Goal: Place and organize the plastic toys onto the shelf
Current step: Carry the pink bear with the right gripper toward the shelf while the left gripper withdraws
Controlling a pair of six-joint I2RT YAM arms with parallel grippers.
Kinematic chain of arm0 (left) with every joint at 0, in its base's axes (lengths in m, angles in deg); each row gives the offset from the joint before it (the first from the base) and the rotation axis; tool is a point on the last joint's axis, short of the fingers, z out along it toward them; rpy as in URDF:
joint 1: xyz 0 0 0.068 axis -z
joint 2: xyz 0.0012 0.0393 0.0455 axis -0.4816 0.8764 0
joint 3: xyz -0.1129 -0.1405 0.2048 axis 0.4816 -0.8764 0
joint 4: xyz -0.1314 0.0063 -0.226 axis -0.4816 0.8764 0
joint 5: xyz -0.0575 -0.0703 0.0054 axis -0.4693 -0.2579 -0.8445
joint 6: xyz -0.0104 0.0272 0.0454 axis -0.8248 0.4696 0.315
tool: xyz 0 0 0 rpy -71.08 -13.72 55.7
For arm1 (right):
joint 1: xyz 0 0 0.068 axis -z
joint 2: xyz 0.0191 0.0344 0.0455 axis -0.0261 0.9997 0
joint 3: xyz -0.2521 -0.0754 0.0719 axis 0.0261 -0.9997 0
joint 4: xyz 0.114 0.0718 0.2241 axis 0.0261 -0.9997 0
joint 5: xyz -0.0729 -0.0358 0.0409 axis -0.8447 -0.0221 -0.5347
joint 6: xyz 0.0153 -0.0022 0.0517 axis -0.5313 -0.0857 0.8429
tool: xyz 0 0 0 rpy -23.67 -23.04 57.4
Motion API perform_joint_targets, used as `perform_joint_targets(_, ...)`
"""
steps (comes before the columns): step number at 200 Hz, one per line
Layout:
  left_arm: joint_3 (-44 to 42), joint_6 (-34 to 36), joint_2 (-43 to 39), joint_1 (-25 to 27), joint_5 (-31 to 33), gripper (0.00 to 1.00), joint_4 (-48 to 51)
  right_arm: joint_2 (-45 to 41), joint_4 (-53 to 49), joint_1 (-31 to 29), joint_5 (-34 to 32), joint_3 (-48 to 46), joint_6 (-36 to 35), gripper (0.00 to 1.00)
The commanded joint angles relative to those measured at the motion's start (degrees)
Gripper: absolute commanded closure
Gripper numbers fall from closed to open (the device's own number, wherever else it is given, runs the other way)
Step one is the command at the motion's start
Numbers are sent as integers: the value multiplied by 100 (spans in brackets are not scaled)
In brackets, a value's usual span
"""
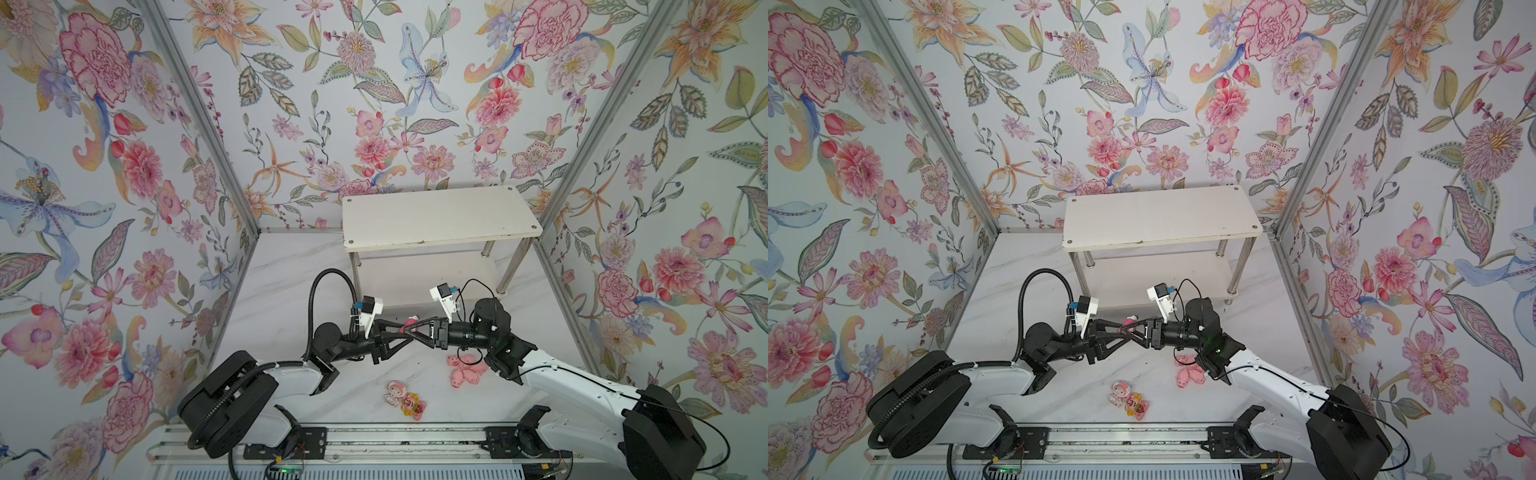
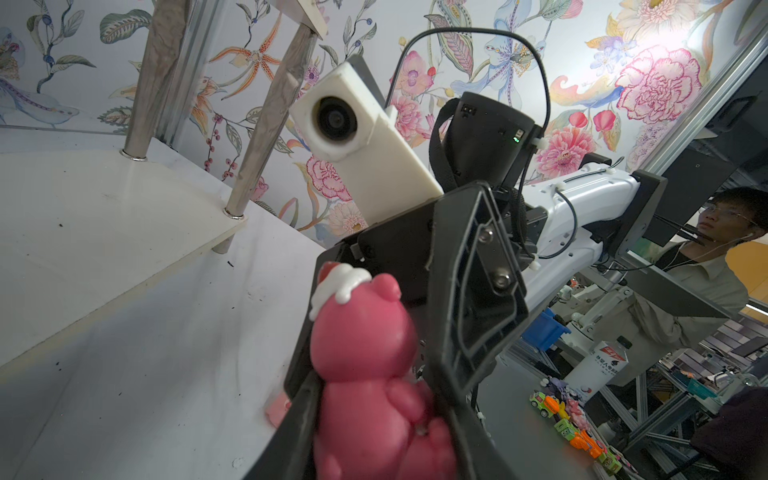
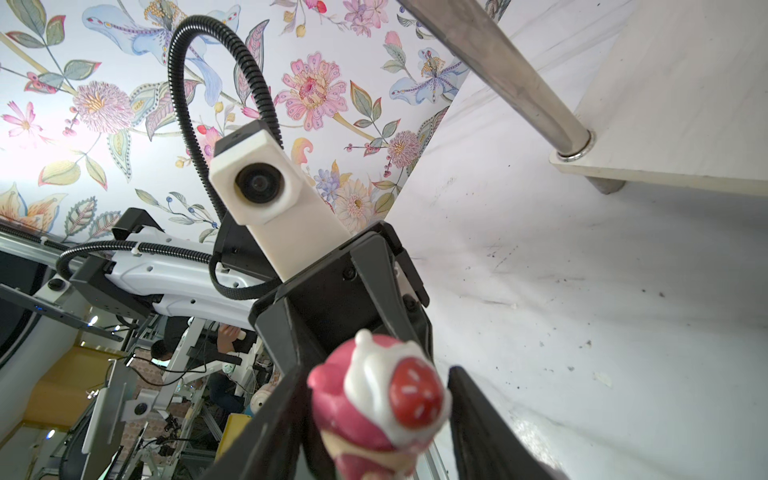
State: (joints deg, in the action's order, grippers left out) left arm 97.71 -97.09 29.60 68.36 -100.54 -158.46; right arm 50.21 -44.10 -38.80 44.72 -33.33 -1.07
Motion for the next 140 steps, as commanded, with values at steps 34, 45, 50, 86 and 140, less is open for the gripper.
perform_joint_targets(34, 158, -113, 120, -56, -156, 97, -248, 306, 509, -39, 244, 113, 116, 71)
perform_joint_targets(45, 158, -97, 127, -62, -159, 95, -227, 302, 435, -46, 202, 139, 60, 75)
perform_joint_targets(50, 166, -102, 140, -64, -159, 91, -218, 291, 348, -56, 147, 164, 11, 77)
perform_joint_targets(86, 222, -152, 184, -120, -150, 20, -243, 16, -953, -236, -705, 488, -885, 85)
perform_joint_targets(140, 164, 483, -386, -172, 446, 1, 768, -333, -3023, -173, -3203, 1001, -2752, 91)
